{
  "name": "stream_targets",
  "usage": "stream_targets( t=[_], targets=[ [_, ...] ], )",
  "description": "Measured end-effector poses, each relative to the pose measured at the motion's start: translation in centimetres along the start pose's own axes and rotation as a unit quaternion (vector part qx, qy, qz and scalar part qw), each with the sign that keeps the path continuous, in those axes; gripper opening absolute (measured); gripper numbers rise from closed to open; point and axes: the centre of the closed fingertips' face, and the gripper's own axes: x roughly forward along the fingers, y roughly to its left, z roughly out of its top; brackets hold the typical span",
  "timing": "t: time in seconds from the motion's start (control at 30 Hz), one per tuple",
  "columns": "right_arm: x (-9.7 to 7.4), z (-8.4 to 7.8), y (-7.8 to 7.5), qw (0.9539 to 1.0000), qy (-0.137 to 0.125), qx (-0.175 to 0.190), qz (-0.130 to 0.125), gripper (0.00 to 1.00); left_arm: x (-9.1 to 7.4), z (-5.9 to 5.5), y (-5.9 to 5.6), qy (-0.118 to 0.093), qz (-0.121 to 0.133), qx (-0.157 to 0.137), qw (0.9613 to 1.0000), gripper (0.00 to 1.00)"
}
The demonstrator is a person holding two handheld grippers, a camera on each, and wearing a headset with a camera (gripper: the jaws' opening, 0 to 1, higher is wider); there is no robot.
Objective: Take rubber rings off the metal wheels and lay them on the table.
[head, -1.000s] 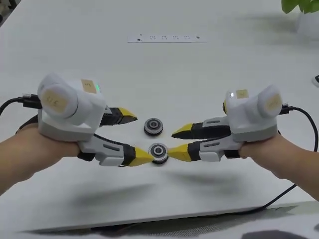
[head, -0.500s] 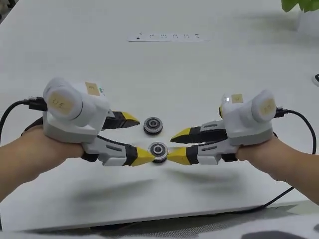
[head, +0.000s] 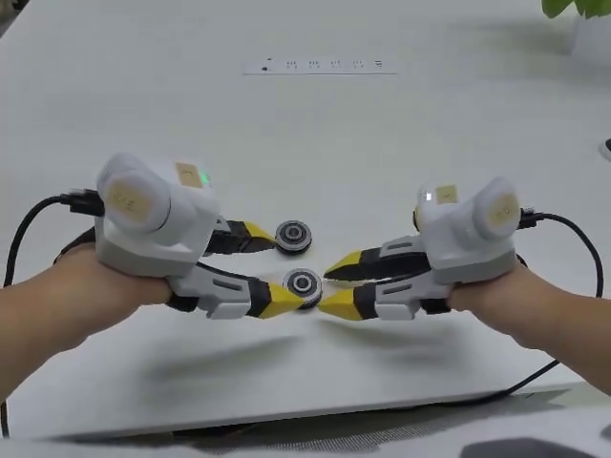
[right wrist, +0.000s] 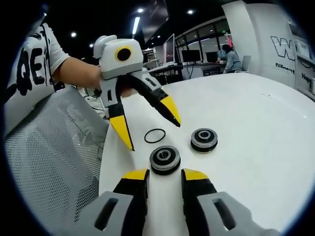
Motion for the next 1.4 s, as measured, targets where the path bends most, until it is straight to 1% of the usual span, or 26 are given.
stream_targets(
  t=[0.1, 0.47, 0.7, 0.93, 1.13, 1.3, 1.33, 1.4],
  targets=[
    [0.1, -0.2, 0.0, 1.0000, 0.003, -0.002, 0.001, 0.22, 0.2, -0.1, -0.2, 0.002, -0.003, 0.001, 1.0000, 0.43],
    [0.4, -0.2, 0.2, 1.0000, 0.005, -0.003, 0.003, 0.21, 0.9, -0.2, -0.5, 0.002, -0.011, -0.004, 0.9999, 0.38],
    [0.4, -0.1, 0.2, 1.0000, 0.003, -0.002, 0.002, 0.21, 1.4, -0.3, -0.8, 0.007, -0.015, 0.003, 0.9999, 0.32],
    [0.4, -0.2, 0.2, 1.0000, 0.003, -0.001, 0.002, 0.21, 1.8, -0.4, -0.9, 0.009, -0.015, 0.000, 0.9998, 0.29],
    [0.5, -0.2, 0.2, 1.0000, 0.003, 0.000, 0.003, 0.21, 2.0, -0.8, -0.8, 0.014, -0.011, 0.002, 0.9998, 0.24],
    [0.6, -0.3, 0.3, 1.0000, 0.003, 0.001, 0.004, 0.21, 2.1, -0.8, -0.4, 0.008, -0.005, 0.001, 1.0000, 0.19],
    [0.6, -0.3, 0.3, 1.0000, 0.003, 0.001, 0.004, 0.21, 2.1, -0.8, -0.3, 0.008, -0.002, 0.006, 1.0000, 0.18],
    [0.6, -0.3, 0.3, 1.0000, 0.002, 0.002, 0.004, 0.20, 2.1, -1.0, -0.4, 0.014, 0.002, 0.028, 0.9995, 0.15]
  ],
)
